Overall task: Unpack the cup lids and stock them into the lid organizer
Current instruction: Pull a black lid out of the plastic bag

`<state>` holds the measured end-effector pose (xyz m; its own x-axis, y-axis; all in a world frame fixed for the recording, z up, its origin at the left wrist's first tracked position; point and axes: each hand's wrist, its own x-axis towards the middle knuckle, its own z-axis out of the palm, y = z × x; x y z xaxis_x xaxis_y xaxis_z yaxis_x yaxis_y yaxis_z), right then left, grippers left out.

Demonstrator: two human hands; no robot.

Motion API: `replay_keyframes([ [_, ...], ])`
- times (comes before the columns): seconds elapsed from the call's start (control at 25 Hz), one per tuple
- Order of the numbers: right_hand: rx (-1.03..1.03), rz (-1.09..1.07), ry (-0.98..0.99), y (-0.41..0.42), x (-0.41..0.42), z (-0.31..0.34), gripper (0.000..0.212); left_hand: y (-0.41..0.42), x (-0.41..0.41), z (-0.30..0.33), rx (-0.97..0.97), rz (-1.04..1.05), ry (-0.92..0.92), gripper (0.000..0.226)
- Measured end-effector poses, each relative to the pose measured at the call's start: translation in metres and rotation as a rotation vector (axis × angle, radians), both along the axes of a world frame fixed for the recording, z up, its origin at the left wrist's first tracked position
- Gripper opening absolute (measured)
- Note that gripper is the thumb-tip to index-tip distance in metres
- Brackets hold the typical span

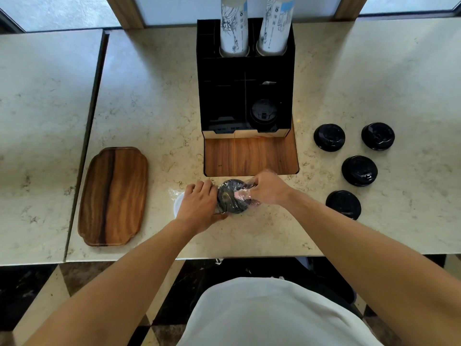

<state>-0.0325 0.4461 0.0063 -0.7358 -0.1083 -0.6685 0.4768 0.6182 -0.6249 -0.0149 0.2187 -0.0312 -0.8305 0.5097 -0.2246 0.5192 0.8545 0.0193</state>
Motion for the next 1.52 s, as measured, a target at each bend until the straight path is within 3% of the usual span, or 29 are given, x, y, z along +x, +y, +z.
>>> replay_keyframes([
  [0.32, -0.028, -0.128, -0.121, 0.015, 0.004, -0.003, 0.03, 0.0, 0.0, 0.001, 0.028, -0.001, -0.001, 0.08],
  [0.6, 0.035, 0.012, -0.12, 0.018, 0.003, 0.002, 0.067, 0.001, 0.0, -0.001, 0.02, 0.001, 0.003, 0.074],
  [0.72, 0.08, -0.022, -0.054, 0.016, -0.001, 0.002, 0.056, 0.001, 0.0, -0.002, 0.016, -0.008, 0.007, 0.072],
  [0.92, -0.032, -0.01, -0.158, 0.026, -0.001, 0.009, 0.033, 0.001, 0.0, -0.002, 0.011, 0.001, -0.006, 0.075],
  [1.2, -0.058, 0.053, -0.224, 0.044, 0.001, 0.008, 0.026, 0.001, 0.001, 0.001, 0.008, -0.008, -0.008, 0.072],
  [1.52, -0.195, -0.054, -0.246, 0.054, 0.009, 0.002, 0.026, 0.0, 0.0, 0.002, 0.022, 0.007, -0.04, 0.069],
])
